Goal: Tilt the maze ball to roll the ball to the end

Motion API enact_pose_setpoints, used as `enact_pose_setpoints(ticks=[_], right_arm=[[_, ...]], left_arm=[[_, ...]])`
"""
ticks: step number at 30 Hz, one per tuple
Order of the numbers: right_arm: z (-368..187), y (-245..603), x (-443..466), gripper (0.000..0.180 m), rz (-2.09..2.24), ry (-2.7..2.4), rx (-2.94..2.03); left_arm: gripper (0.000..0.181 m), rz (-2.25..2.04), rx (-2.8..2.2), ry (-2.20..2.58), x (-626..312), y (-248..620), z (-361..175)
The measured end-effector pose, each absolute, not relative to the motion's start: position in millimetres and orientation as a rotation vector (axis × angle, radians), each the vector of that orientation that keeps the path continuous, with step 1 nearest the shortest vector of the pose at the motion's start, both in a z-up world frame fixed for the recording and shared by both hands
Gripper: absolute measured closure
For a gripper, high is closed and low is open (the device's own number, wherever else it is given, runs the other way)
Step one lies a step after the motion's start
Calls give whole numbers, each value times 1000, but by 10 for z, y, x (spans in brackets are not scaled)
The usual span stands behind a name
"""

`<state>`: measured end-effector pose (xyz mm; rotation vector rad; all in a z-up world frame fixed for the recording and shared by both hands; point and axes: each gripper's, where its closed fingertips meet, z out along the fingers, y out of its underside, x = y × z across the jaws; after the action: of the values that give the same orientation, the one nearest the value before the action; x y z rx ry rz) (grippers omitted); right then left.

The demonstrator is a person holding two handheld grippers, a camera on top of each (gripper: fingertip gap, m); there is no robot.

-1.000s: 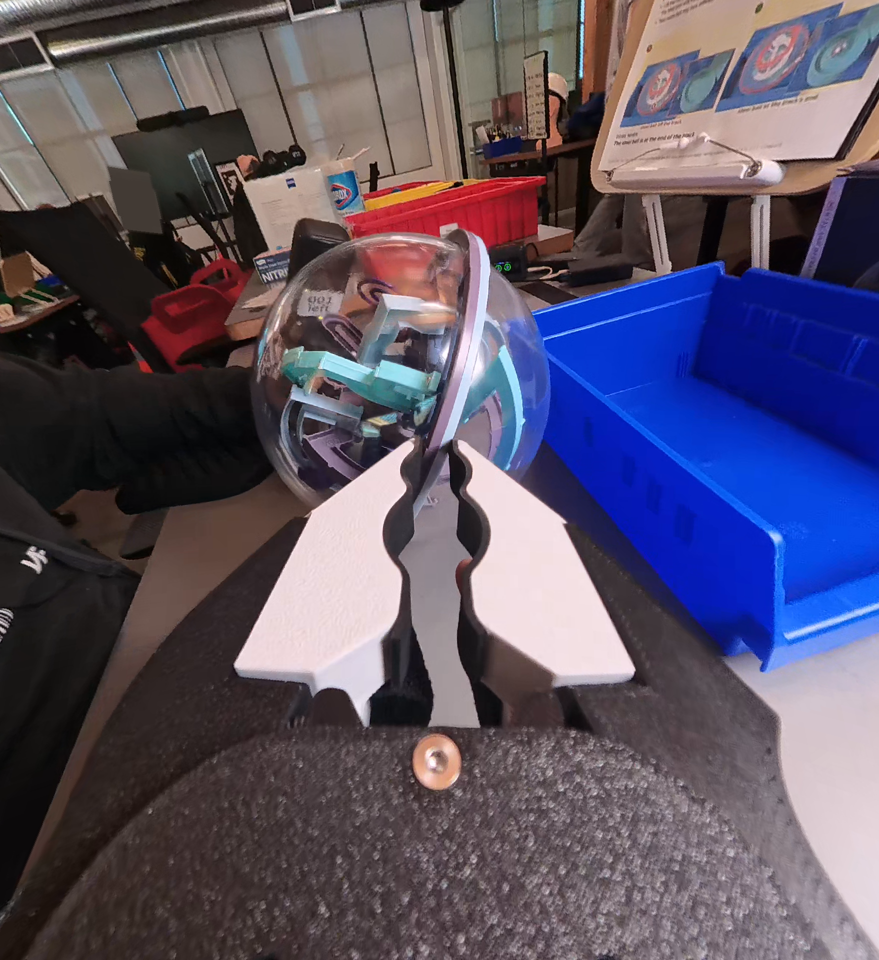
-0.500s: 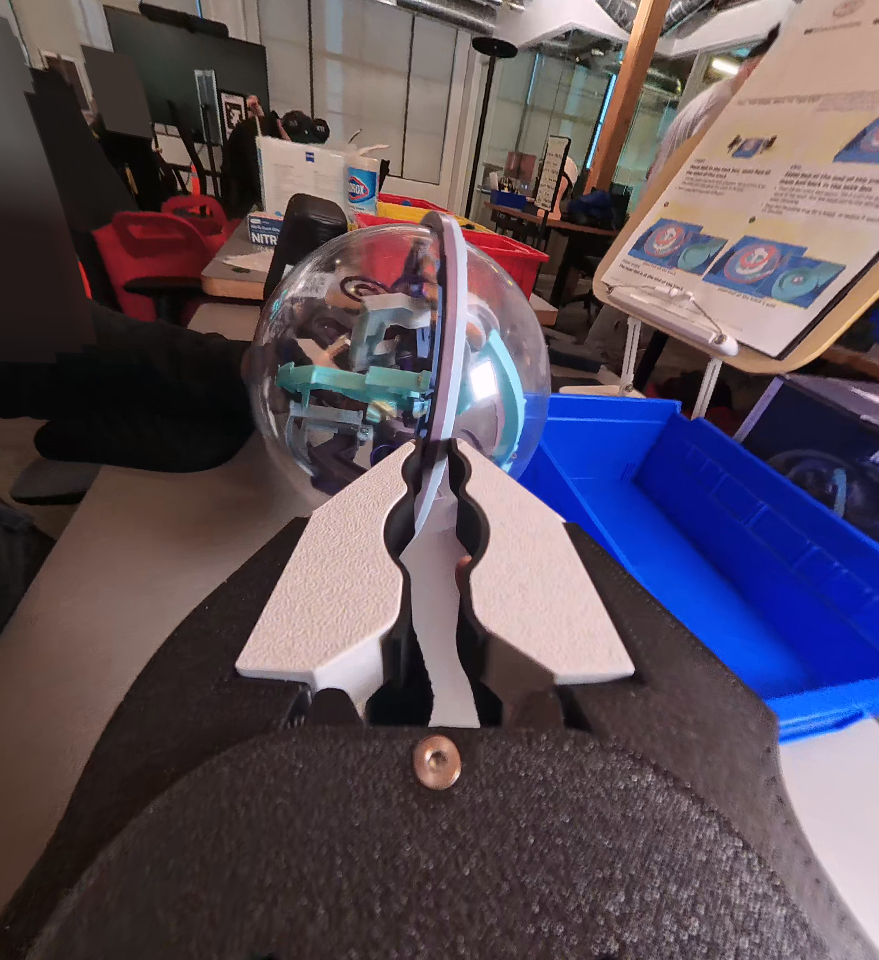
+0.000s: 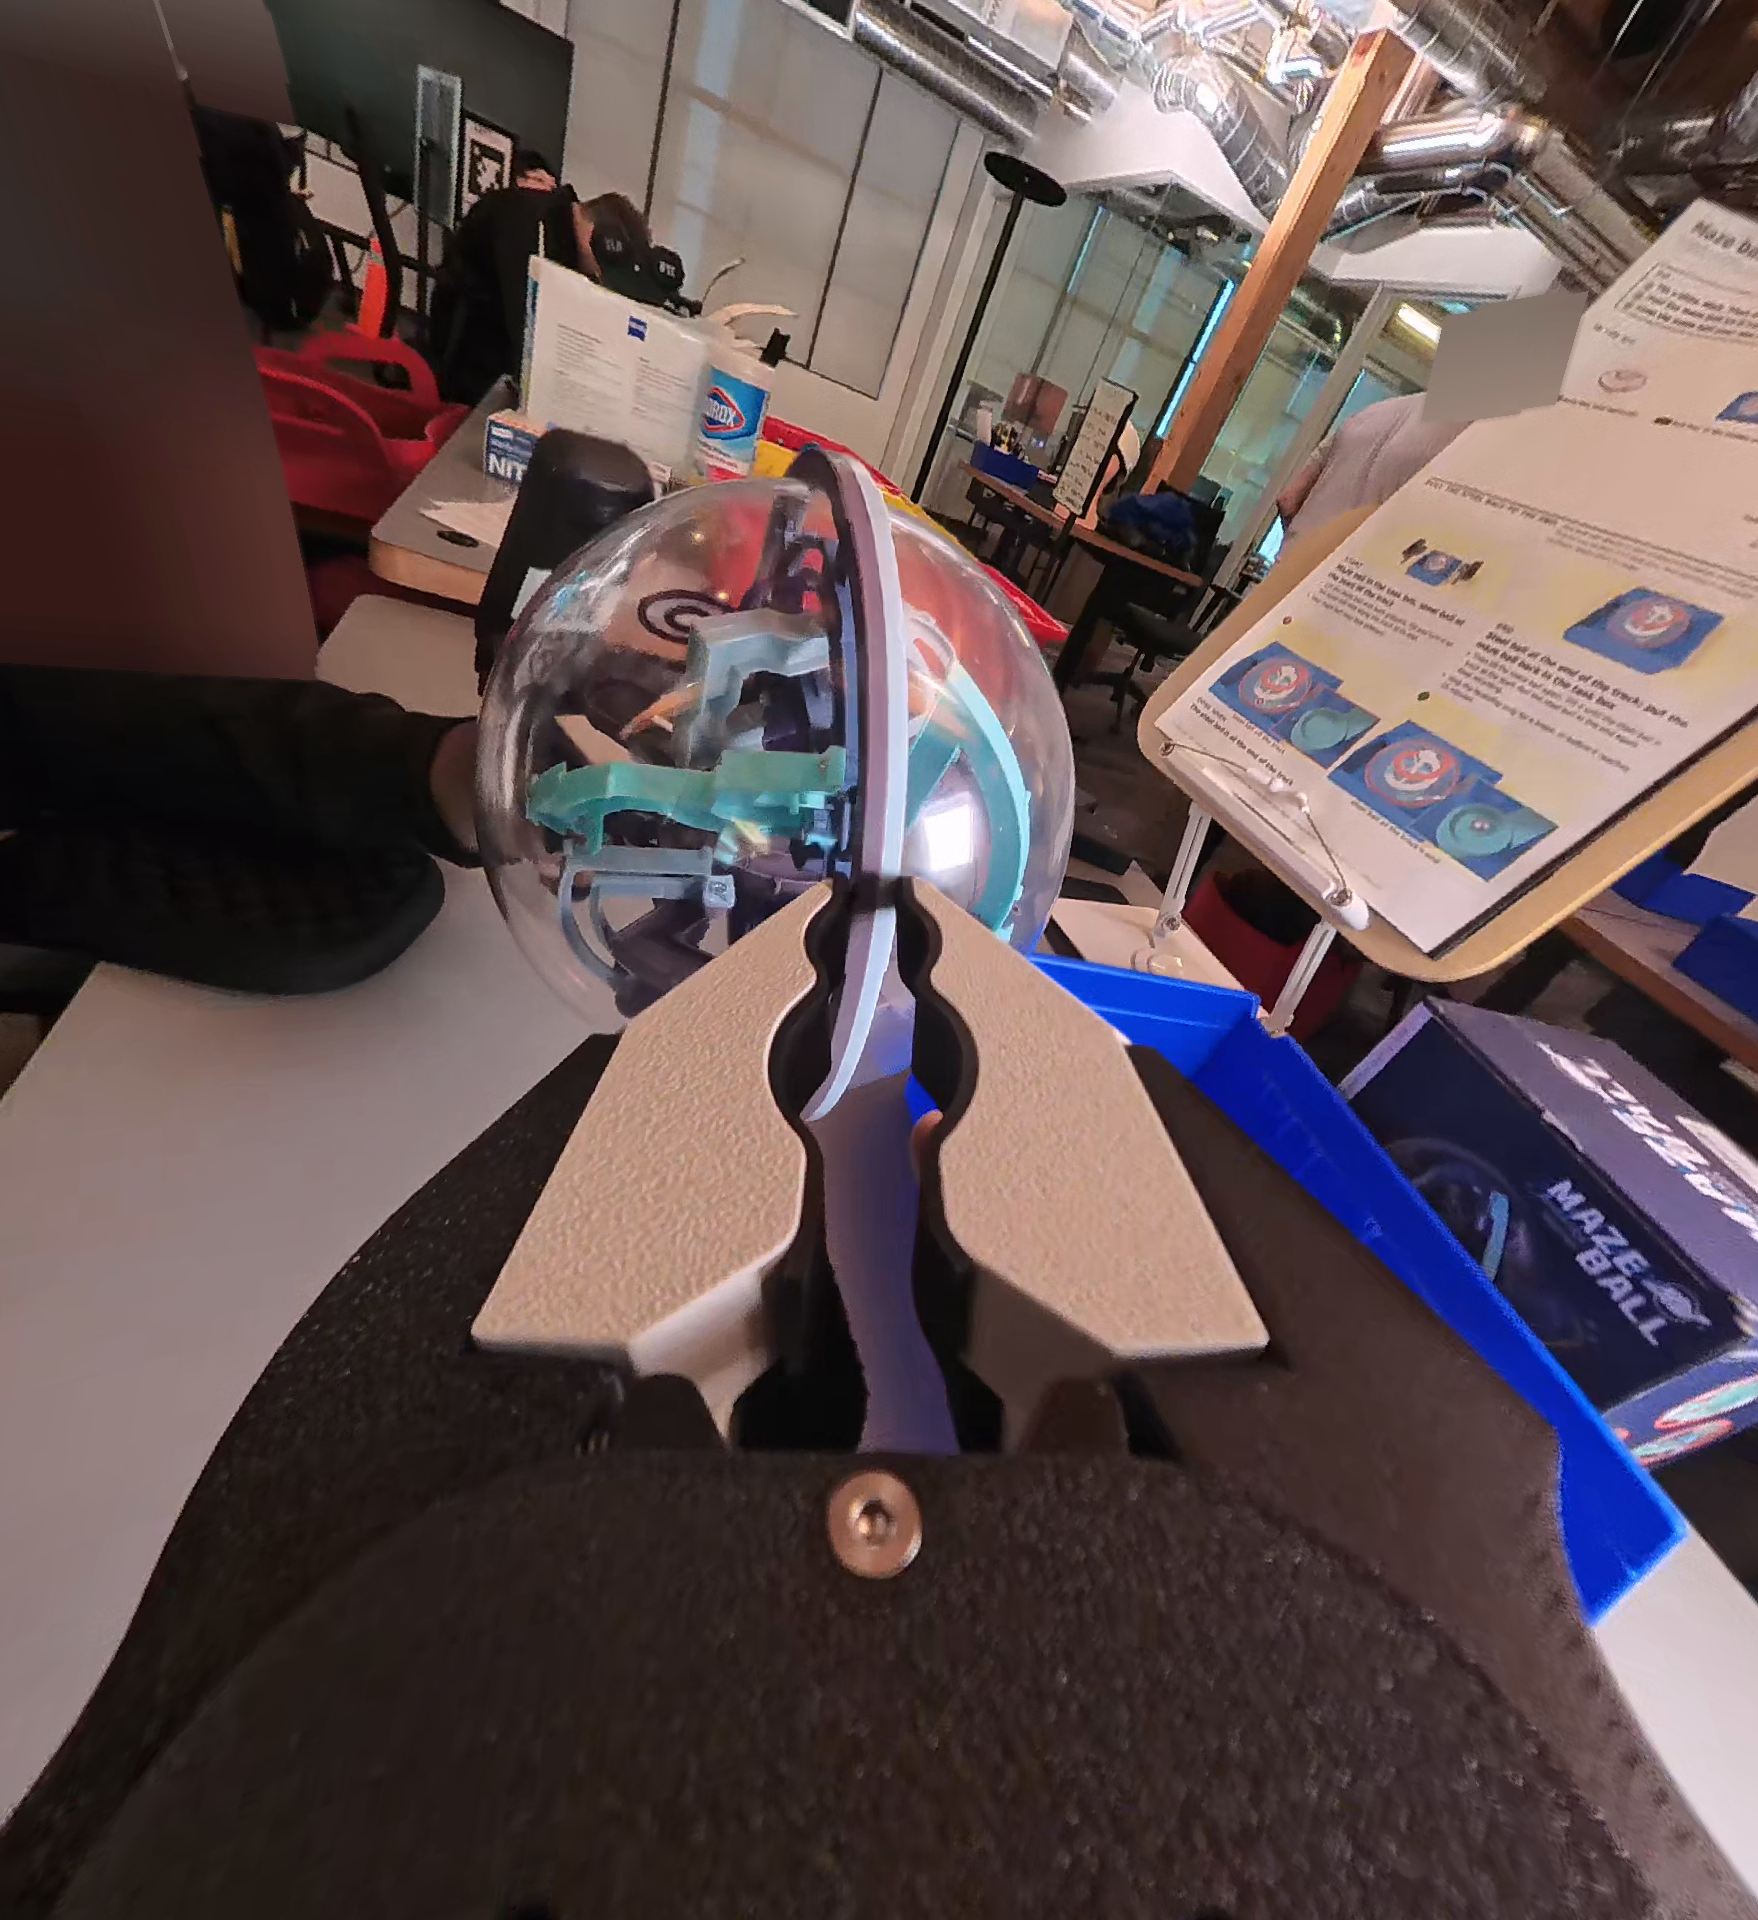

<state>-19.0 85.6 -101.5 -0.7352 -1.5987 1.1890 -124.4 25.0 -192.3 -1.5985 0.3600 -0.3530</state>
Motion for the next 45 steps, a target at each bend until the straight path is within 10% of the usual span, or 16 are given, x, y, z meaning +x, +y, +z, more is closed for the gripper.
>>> enact_pose_setpoints(ticks=[45], right_arm=[[-46, 583, -612, 173, 952, -1657, -597]], left_arm=[[177, -325, -1309, 203, -1735, 177, -1000]])
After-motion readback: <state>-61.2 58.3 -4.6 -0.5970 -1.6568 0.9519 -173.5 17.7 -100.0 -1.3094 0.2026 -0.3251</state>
